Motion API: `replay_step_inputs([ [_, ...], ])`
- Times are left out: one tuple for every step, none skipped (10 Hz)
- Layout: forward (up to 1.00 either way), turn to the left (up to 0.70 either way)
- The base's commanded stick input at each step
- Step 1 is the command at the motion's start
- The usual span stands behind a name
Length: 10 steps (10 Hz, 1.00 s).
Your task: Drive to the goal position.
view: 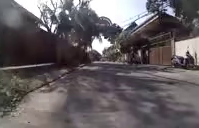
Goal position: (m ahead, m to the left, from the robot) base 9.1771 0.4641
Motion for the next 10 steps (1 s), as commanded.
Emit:
replay_step_inputs([
  [0.70, 0.00],
  [0.70, -0.01],
  [0.70, -0.23],
  [0.70, -0.34],
  [0.70, -0.33],
  [0.70, -0.15],
  [0.70, 0.00],
  [0.70, 0.00],
  [0.70, 0.00],
  [0.70, 0.00],
])
